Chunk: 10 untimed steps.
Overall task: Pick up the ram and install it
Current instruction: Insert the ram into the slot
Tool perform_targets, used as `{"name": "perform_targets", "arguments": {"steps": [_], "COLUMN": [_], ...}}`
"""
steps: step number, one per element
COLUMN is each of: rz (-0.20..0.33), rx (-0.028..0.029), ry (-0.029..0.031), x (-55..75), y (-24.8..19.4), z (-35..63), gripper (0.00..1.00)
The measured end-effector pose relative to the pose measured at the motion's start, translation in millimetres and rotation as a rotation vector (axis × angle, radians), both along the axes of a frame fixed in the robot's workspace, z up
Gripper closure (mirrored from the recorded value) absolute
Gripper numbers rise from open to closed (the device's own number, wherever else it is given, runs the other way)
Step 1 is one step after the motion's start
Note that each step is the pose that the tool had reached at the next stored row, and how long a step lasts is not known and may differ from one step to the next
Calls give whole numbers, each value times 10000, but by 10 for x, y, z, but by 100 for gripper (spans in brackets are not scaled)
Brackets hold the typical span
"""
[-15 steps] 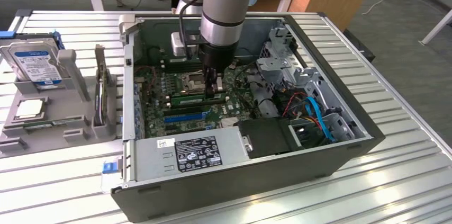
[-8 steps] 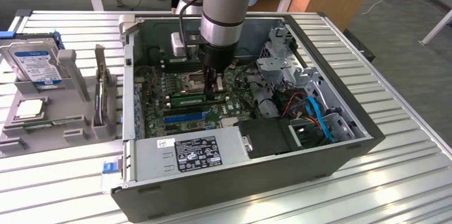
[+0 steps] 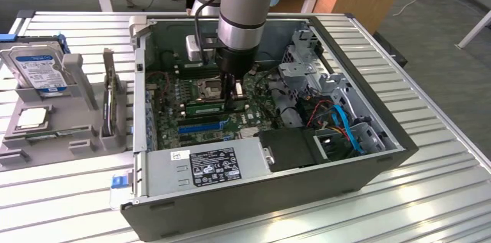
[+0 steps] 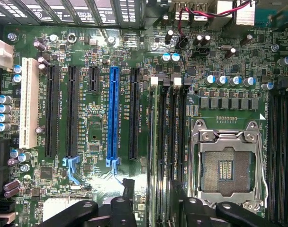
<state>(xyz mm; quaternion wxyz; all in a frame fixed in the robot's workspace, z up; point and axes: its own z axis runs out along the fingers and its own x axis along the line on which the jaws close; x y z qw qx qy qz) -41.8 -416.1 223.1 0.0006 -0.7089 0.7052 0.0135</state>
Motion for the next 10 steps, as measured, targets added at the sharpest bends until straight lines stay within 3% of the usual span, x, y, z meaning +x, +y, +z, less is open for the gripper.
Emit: {"name": "perform_targets", "arguments": {"steps": [5,10], "rz": [0,0], "rx": [-2,1], "ry": [1,-1], "x": [0,5], "y": [0,0], "z": [9,90], "gripper": [57,57]}}
